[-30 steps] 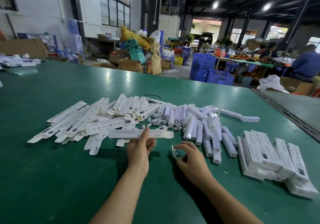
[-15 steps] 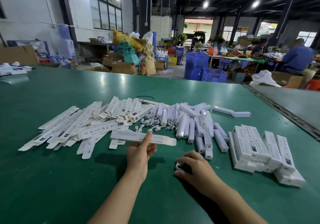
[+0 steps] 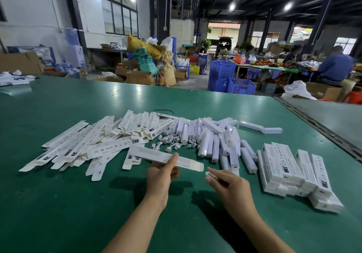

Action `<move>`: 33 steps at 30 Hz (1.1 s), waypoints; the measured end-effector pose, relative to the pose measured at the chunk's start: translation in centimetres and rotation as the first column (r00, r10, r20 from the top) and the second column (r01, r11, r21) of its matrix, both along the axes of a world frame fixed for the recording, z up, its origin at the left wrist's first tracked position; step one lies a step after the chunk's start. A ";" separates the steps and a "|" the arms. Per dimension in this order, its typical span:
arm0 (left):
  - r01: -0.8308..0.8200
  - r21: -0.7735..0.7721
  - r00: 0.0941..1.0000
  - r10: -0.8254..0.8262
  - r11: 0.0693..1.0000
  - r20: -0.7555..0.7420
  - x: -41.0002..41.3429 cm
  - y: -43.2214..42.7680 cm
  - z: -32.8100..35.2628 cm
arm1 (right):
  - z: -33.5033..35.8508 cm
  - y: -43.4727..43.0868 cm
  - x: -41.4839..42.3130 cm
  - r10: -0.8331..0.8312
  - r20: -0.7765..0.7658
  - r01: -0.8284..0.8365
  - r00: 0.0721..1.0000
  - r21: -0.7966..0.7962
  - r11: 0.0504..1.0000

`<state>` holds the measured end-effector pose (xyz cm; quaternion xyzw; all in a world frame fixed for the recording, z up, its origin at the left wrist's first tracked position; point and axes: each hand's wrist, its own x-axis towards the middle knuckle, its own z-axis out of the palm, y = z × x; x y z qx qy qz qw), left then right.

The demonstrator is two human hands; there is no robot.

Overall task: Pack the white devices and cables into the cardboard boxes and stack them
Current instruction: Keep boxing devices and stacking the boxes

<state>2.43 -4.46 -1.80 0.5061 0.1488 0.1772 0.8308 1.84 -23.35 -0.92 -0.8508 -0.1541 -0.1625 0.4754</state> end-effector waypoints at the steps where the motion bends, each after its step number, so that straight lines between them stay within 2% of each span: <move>1: 0.002 0.032 1.000 -0.002 0.999 -0.003 0.0 -0.2 -0.1 | 0.1 0.1 0.0 -0.012 -0.002 0.012 1.000 0.030 0.999; 4: 0.022 0.085 1.000 -0.023 0.996 0.013 -0.1 -0.9 -0.2 | 0.3 0.2 0.0 -0.008 -0.038 0.012 0.999 0.095 0.995; 9: 0.062 0.118 0.997 -0.067 0.991 0.037 -0.4 -1.7 -0.2 | 0.5 0.3 0.0 0.008 -0.238 0.066 0.971 0.300 0.952; 20: 0.117 0.198 0.989 -0.133 0.973 0.066 -0.7 -2.7 -0.6 | 0.4 0.3 0.0 0.087 -0.314 0.058 0.946 0.424 0.904; 22: 0.107 0.189 0.991 -0.120 0.976 0.059 -0.7 -2.7 -0.5 | 0.3 0.4 0.1 0.168 -0.352 0.032 0.921 0.497 0.867; 25: 0.070 0.155 0.996 -0.078 0.985 0.046 -0.5 -2.1 -0.4 | 0.5 0.0 0.1 0.359 -0.391 0.007 0.847 0.685 0.729; 26: 0.067 0.143 0.996 -0.074 0.987 0.043 -0.5 -2.0 -0.4 | 0.6 -0.1 0.1 0.383 -0.388 -0.010 0.838 0.691 0.723; 28: 0.076 0.123 0.996 -0.080 0.990 0.032 -0.5 -1.9 -0.3 | 0.8 -0.4 0.0 0.374 -0.367 -0.063 0.852 0.636 0.769; 33: 0.184 0.065 0.983 -0.185 0.981 0.010 -0.8 -1.9 -0.1 | 0.9 -0.3 -0.2 0.205 -0.259 -0.071 0.944 0.446 0.892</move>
